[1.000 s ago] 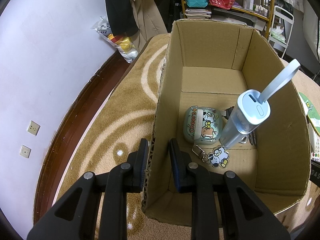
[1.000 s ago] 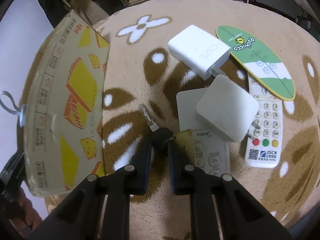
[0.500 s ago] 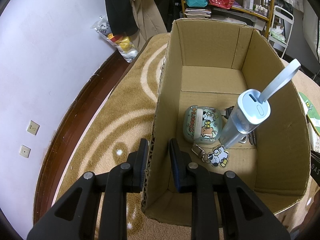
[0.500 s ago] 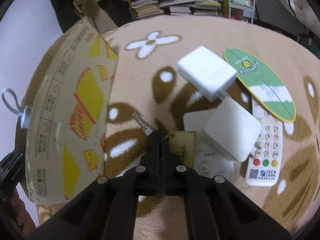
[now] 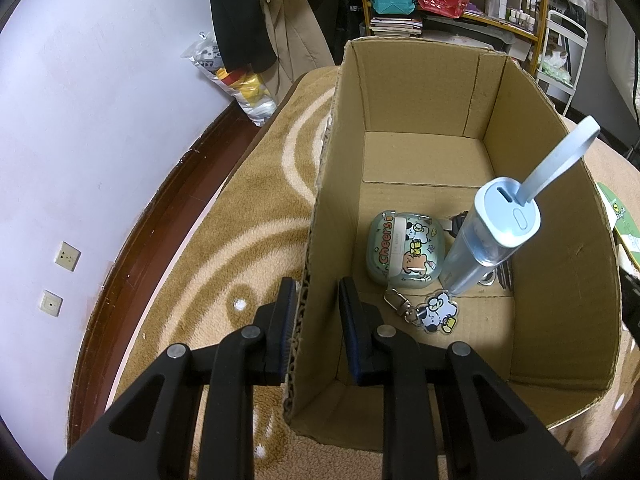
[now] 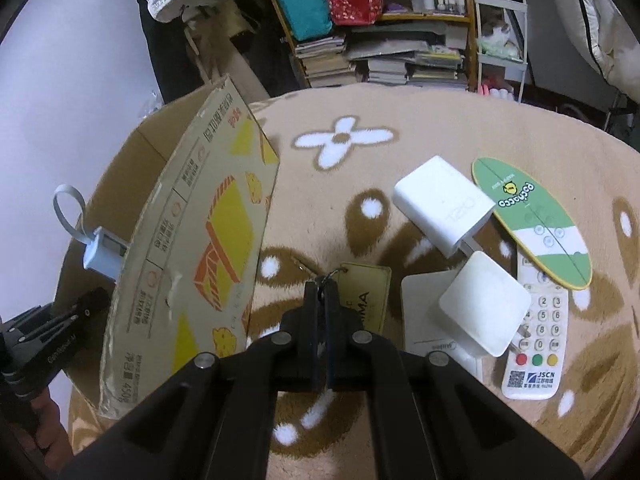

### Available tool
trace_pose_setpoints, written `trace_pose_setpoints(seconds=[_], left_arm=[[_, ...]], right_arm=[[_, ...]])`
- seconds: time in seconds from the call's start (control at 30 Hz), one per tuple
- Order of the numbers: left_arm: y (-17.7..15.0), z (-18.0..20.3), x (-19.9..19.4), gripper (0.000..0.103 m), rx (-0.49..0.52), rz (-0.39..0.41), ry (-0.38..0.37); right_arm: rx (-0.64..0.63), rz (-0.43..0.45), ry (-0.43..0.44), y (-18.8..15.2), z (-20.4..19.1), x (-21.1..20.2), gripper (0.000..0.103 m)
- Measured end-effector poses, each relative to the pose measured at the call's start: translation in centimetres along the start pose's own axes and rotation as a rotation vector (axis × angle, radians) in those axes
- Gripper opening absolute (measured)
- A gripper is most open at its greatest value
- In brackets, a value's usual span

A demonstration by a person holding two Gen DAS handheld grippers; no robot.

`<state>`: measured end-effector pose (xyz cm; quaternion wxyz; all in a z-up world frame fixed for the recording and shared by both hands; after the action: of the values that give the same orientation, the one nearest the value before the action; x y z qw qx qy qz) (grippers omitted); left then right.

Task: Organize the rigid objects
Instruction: 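Carry the AIMA tag keyring over the box and release it inside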

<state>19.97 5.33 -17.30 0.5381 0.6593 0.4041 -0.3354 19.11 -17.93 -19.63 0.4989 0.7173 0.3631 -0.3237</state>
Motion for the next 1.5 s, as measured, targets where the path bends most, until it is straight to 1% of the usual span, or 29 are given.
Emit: trace_pose_setpoints(seconds=[0.13, 0.23, 0.37, 0.53, 0.6, 0.73, 0.93, 1.0, 1.13, 1.23, 1.33, 1.5], left_arm=[[0.0, 0.0, 0.0, 0.021, 0.0, 0.0, 0.0], [0.0, -0.1, 0.0, 0.022, -0.001, -0.001, 0.004], [0.0, 0.0, 0.0, 0.022, 0.0, 0.002, 0.003], [-0.1, 0.0, -0.1, 0.021, 0.0, 0.001, 0.004], [0.0, 0.1, -0.1, 0.021, 0.001, 0.002, 0.005], [-0.1, 0.1, -0.1, 0.021, 0.0, 0.001, 0.005], [0.0, 0.1, -0.2, 0.021, -0.001, 0.001, 0.004], [0.0, 0.1, -0.2, 0.021, -0.004, -0.001, 0.002], [0.0, 0.1, -0.2, 0.021, -0.003, -0.001, 0.002], [0.0, 0.1, -0.2, 0.022, -0.007, -0.003, -0.001], [0.1, 0.0, -0.3, 0.021, -0.008, -0.004, -0.001], [0.1, -0.1, -0.2, 0.021, -0.008, -0.004, 0.0]], right_arm=[[-0.006, 0.065, 0.029, 0.7, -0.7, -1.7, 0.004], [-0.036, 0.137, 0.048, 1.5, -1.8, -2.8, 0.004], [-0.065, 0.202, 0.069, 2.2, -3.3, -4.0, 0.004], [-0.102, 0.341, 0.101, 3.9, -5.4, -7.1, 0.004], [-0.126, 0.386, 0.13, 4.6, -6.6, -8.6, 0.004], [-0.174, 0.421, 0.175, 5.2, -8.8, -10.1, 0.004], [-0.232, 0.44, 0.213, 5.2, -11.6, -11.0, 0.004], [-0.242, 0.46, 0.236, 5.3, -12.5, -11.7, 0.004], [-0.279, 0.478, 0.249, 5.2, -13.7, -12.6, 0.004], [-0.282, 0.431, 0.231, 4.7, -13.7, -10.9, 0.004], [-0.264, 0.363, 0.218, 3.7, -12.9, -8.4, 0.004], [-0.241, 0.29, 0.235, 3.1, -12.1, -6.3, 0.004]])
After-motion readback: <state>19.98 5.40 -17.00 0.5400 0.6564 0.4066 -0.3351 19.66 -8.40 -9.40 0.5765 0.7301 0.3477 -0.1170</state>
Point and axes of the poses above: each gripper's, at about its wrist camera, not at the fingertips, and x roughly the way its jaws point, z to its right, y to its top, the point moved 8 cm from there along x, roughly the way its jaws point, and after that the axes turned 3 degrees about -z, right-handed, at the moved point
